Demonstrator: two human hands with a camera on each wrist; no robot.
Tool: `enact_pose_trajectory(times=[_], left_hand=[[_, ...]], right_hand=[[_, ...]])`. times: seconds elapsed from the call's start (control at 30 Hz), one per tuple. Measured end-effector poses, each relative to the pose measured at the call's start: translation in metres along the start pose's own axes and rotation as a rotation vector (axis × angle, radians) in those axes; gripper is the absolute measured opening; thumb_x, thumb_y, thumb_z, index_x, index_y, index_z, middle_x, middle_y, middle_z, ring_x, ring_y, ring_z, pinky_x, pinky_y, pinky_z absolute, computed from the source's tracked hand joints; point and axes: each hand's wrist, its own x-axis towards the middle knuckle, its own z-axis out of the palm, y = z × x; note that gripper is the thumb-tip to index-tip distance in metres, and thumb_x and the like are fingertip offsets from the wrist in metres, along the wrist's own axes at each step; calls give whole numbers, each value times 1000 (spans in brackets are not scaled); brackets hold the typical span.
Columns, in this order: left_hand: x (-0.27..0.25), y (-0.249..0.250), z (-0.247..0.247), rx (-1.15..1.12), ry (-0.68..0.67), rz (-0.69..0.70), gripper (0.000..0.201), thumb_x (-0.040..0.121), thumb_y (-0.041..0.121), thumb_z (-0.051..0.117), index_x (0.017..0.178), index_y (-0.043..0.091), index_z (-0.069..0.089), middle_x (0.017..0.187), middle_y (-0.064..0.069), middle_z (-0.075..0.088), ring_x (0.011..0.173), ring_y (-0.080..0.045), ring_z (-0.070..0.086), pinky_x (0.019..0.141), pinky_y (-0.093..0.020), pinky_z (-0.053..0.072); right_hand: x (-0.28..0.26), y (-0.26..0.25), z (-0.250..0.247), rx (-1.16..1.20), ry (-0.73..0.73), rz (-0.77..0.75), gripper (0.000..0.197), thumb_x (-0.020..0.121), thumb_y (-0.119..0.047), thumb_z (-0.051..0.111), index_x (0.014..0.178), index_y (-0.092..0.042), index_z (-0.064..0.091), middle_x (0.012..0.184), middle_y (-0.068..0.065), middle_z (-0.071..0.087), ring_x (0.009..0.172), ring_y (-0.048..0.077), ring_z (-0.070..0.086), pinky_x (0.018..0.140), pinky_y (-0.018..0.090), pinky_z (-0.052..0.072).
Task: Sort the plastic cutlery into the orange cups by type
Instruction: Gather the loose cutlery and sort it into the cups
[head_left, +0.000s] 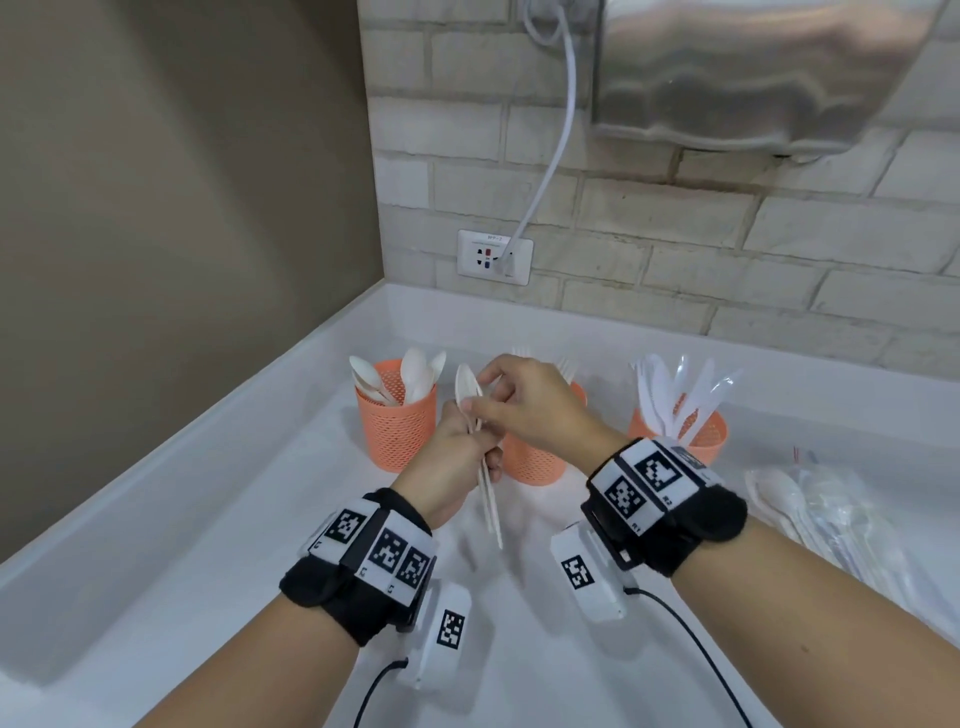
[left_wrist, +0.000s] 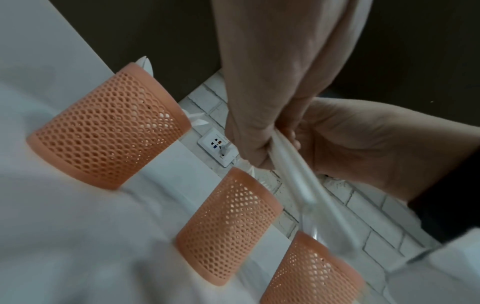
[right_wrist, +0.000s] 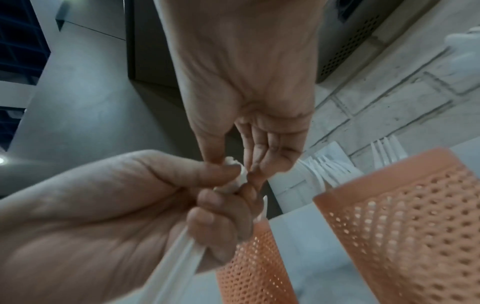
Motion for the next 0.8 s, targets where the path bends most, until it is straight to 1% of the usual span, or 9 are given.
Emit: enact_pose_trajectory(times=[0.1,0.23,0.33,0.4,0.5,0.53,0.6,0.7,0.8], left_hand=[[-4,4,-5,-119,-58,-20,11,97,11,44,106,7,49,72,-3,46,50,-8,43,47,-19,39],[-7,5,-14,-212,-70,-40,23,99,19,39,89,5,55,67,-4,53,53,-11,52,52,-22,48],[-1,5,-19,-127,47,16,25,99,14,37,89,8,59,72,-3,53,65,-14,52,66,-25,47],[6,10,-25,-98,135,78,22,98,8,37,93,6,58,74,-4,51,69,-16,50,72,-26,45],[13,31,-33,-93,257,236,24,94,-1,34,93,12,55,76,-5,53,69,-16,54,74,-25,50],[14,42,-36,-58,294,304,26,92,-2,33,94,15,53,77,-4,54,69,-15,57,71,-24,52],[18,61,-43,39,364,452,27,90,-3,31,99,15,49,80,-3,55,71,-14,61,69,-23,53],[31,77,-53,169,491,620,30,89,-3,27,107,15,45,83,-2,54,79,-18,65,82,-25,52],[48,68,-61,273,598,618,40,89,-3,23,116,18,45,95,-5,57,86,-15,66,87,-21,49]], right_hand=[[1,3,-5,169,9,46,15,88,-5,57,103,-2,59,66,3,59,53,15,59,51,20,46],[8,-4,-35,318,264,13,21,93,0,49,109,-8,60,81,5,61,42,0,58,41,10,42],[19,-2,-61,313,645,-166,21,93,-2,43,105,-12,58,82,-2,58,65,16,60,57,31,55],[21,8,-63,193,765,-243,24,93,-3,40,107,-9,59,77,-11,53,71,18,55,66,37,54],[16,30,-40,36,651,-200,29,91,4,39,108,-7,59,79,0,55,64,15,48,62,20,41],[13,40,-31,-20,572,-158,30,91,5,39,108,-8,59,79,4,55,63,16,48,61,20,40],[9,56,-14,-181,408,-72,32,91,5,39,111,-10,59,80,9,57,76,24,53,66,29,43],[6,60,-6,-360,298,-28,32,90,2,41,113,-6,61,78,10,60,98,33,49,80,43,44],[5,52,-5,-433,309,-58,31,93,-8,42,119,-9,60,108,13,63,105,34,44,89,43,39]])
